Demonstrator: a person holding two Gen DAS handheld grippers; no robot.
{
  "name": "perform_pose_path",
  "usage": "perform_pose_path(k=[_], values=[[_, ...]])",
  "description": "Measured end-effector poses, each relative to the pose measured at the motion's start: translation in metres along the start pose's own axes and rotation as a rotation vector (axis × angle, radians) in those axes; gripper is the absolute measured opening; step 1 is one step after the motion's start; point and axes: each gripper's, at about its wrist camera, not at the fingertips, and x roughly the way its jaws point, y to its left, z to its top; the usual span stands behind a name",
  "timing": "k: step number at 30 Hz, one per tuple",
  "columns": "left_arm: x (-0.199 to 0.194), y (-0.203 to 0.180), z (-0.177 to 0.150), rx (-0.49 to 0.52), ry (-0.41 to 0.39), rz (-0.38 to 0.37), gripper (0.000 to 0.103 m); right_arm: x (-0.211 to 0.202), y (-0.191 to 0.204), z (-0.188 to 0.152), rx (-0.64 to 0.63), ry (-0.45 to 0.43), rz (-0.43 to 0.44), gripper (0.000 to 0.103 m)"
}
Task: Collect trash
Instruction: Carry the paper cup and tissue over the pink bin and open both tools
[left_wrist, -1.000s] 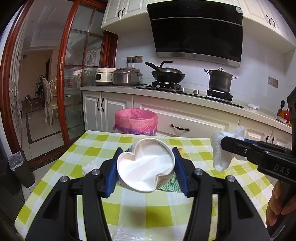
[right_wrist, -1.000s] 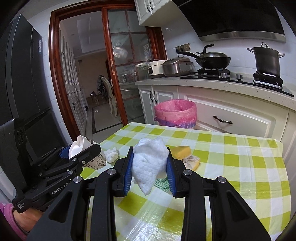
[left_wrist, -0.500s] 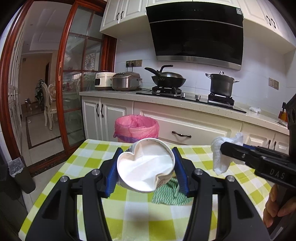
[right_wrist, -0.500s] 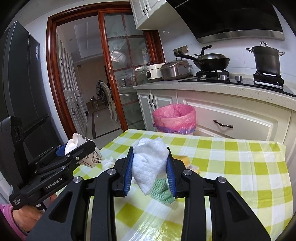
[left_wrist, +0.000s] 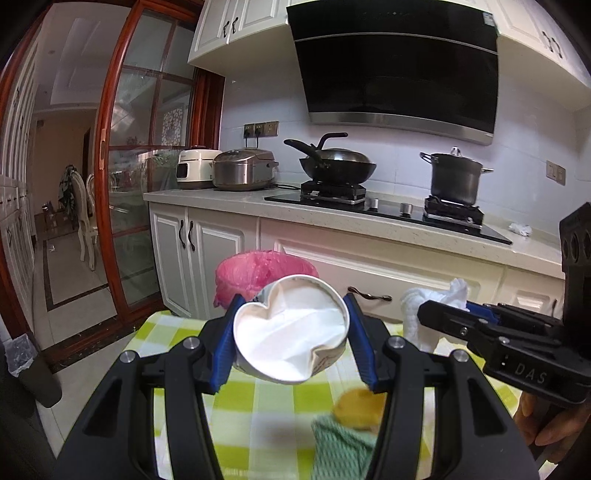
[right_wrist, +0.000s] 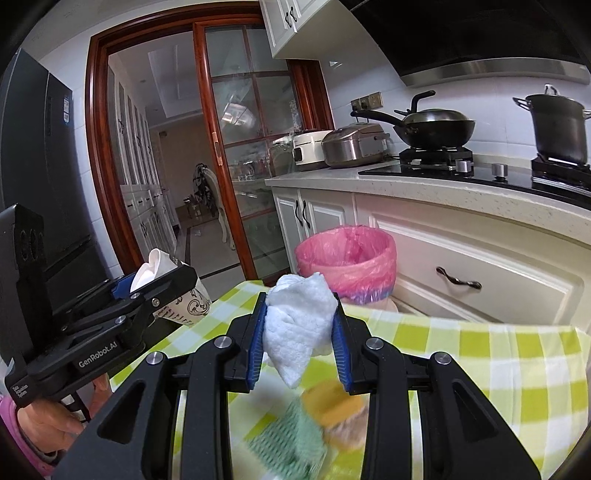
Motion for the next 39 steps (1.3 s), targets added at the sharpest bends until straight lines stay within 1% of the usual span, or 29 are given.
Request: perform_pose_path(k=[9, 12, 19, 22, 26, 31, 37, 38, 39], values=[[0.110, 0.020, 0.030, -0.004, 0.024, 0.000, 0.052, 0.096, -0.047, 0.042, -0.026, 0.034, 0.022, 0.033], [0.144, 0.028, 0.038, 0.007, 0.026, 0.012, 0.052, 0.127, -0.060, 0.054, -0.037, 0.043, 0.030, 0.033], [0.215, 0.048, 0.049, -0.003, 0.046, 0.026, 0.052, 0.194, -0.083, 0.071, -0.069, 0.063, 0.045, 0.033], [0.248, 0.060, 0.054, -0.011, 0.061, 0.023, 0.052, 0.226, -0.093, 0.079, -0.062, 0.080, 0.073, 0.033], [0.295, 0.080, 0.063, -0.037, 0.083, 0.019, 0.052, 0.266, -0.107, 0.089, -0.060, 0.090, 0.068, 0.033], [0.339, 0.102, 0.067, -0.061, 0.089, 0.038, 0.052, 0.315, -0.129, 0.097, -0.014, 0.101, 0.084, 0.033], [0.374, 0.113, 0.054, -0.049, 0.121, 0.050, 0.053, 0.356, -0.143, 0.091, -0.008, 0.116, 0.075, 0.036], [0.379, 0.116, 0.050, -0.052, 0.129, 0.050, 0.055, 0.359, -0.145, 0.089, -0.008, 0.119, 0.074, 0.037], [0.381, 0.118, 0.048, -0.056, 0.135, 0.049, 0.060, 0.362, -0.148, 0.088, -0.005, 0.123, 0.072, 0.041]])
